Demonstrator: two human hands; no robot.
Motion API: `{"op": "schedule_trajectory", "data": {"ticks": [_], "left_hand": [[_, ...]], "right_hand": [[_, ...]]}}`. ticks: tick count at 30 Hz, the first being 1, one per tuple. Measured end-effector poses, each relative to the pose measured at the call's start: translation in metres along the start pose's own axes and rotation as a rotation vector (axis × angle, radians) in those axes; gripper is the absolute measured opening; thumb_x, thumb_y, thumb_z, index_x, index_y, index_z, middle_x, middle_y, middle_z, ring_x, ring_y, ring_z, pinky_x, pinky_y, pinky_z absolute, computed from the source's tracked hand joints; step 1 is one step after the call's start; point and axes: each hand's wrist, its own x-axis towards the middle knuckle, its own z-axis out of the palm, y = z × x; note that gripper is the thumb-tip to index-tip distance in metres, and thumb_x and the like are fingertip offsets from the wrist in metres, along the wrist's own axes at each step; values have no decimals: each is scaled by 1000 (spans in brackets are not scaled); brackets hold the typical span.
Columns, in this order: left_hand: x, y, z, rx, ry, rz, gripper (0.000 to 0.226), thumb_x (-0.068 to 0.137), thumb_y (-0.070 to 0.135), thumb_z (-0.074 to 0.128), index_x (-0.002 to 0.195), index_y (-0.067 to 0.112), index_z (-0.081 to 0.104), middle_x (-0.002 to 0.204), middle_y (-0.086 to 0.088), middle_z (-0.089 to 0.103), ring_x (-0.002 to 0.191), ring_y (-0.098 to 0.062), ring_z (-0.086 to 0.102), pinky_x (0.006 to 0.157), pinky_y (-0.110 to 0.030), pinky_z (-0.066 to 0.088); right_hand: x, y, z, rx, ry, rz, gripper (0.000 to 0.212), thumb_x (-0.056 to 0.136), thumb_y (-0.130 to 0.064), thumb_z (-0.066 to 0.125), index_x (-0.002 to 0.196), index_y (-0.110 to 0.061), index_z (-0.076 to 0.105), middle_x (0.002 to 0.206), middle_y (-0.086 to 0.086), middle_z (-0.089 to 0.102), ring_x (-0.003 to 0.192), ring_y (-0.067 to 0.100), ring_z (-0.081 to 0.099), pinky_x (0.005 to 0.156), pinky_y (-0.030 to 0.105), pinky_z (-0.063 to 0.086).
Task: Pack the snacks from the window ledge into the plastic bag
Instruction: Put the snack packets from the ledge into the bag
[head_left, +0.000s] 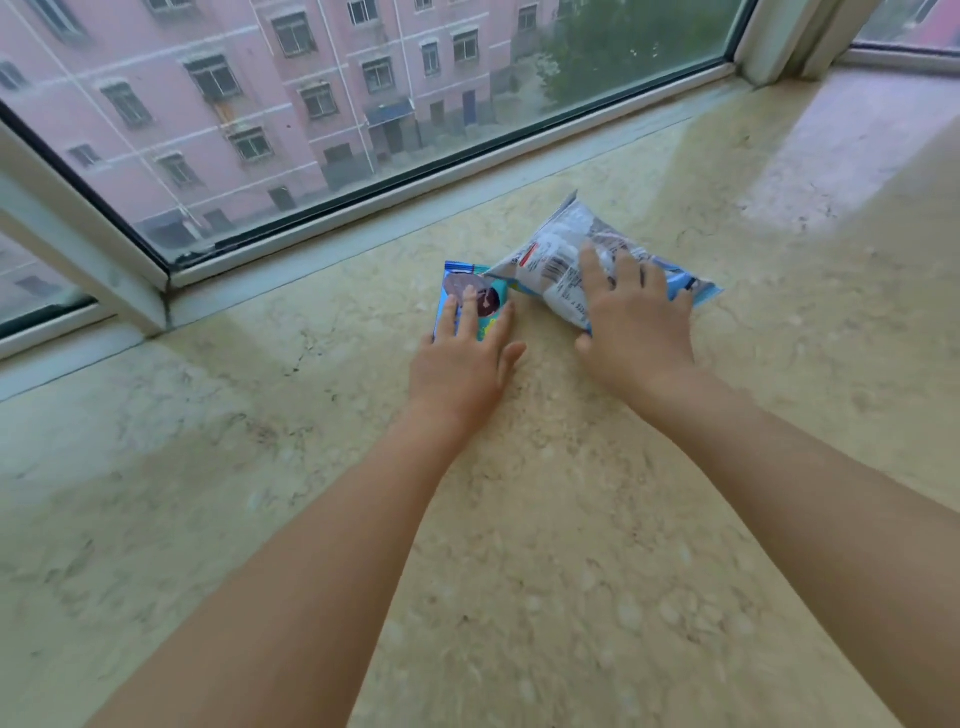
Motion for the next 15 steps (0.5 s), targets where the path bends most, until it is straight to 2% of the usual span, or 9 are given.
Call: {"op": "schedule_trajectory", "data": {"ticks": [4, 10, 15], "left_hand": [[-32, -3, -1, -32, -13, -42, 52, 100, 51, 17, 151, 37, 17, 161, -6, 6, 148, -22, 6, 104, -39, 35], [-86, -12, 1, -11, -12, -38, 60, 93, 54, 8, 150, 40, 20, 161, -3, 9, 147, -21, 10, 97, -39, 43], [-122, -12, -1, -69, 16, -78, 59, 95, 57, 9, 144, 40, 37, 158, -4, 24, 145, -21, 20, 87, -41, 50]], "right_hand": [[-24, -11, -3, -23, -3, -40, 86, 89, -33, 58, 152, -21, 1, 153, 16, 20, 138, 37, 24, 101, 59, 32], [-67, -21, -1, -45, -21, -68, 85, 90, -30, 55, 152, -20, -2, 155, 18, 15, 138, 38, 23, 101, 57, 33], [-104, -27, -2, -35, -74, -78, 83, 91, -24, 53, 151, -21, -4, 157, 18, 10, 141, 37, 18, 105, 58, 28]]}}
